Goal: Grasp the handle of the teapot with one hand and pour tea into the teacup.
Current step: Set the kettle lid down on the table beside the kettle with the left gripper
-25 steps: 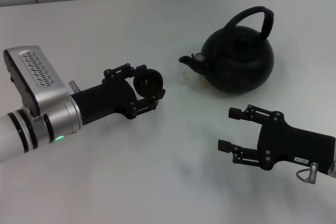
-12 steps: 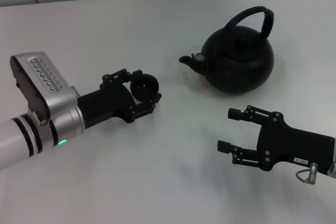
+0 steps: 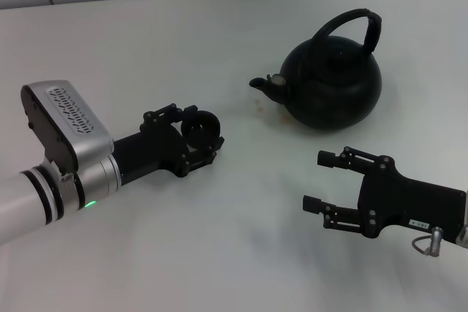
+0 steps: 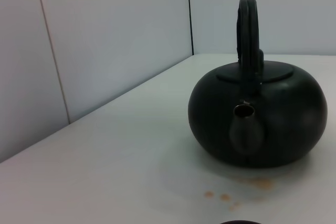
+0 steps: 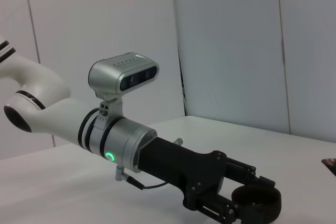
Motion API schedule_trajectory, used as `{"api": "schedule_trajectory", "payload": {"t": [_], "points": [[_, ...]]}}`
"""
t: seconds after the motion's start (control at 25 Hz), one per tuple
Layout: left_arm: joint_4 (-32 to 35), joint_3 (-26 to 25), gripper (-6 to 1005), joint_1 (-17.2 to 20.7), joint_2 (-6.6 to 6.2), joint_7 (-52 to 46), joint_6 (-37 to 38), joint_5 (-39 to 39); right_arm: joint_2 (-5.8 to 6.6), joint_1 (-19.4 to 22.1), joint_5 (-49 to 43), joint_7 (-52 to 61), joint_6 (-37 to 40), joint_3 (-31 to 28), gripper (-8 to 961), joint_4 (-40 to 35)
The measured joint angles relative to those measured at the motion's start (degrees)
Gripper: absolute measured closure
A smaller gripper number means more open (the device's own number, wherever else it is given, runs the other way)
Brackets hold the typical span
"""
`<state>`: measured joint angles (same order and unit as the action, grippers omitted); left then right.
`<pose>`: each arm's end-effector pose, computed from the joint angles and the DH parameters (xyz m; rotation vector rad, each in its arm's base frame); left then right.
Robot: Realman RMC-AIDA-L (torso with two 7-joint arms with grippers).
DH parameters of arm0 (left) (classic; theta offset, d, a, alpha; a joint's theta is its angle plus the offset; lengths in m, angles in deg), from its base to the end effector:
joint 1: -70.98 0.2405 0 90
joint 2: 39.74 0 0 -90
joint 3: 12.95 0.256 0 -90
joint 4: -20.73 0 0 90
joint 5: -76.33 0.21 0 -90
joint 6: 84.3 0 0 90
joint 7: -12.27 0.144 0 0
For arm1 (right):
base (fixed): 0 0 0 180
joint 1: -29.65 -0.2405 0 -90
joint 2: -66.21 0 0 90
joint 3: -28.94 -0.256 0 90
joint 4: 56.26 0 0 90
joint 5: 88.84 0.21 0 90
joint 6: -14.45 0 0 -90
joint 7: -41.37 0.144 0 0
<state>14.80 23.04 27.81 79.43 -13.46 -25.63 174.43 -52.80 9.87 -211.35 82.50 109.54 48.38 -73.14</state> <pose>-0.2548 0.3365 -0.1170 -2.5675 -0.2509 -0.5038 0.3222 0.2312 -0.0348 -2.5533 0.4175 0.8674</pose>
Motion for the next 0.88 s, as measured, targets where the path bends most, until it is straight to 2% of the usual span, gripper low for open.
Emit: {"api": "schedule_trajectory", "payload": {"t": [0.88], "points": [[-0.68, 0.03, 295, -0.1, 0.0, 0.17, -1.83, -0.02, 0.0, -0.07, -0.18, 0.0, 0.0, -0.03, 177, 0.0]]}}
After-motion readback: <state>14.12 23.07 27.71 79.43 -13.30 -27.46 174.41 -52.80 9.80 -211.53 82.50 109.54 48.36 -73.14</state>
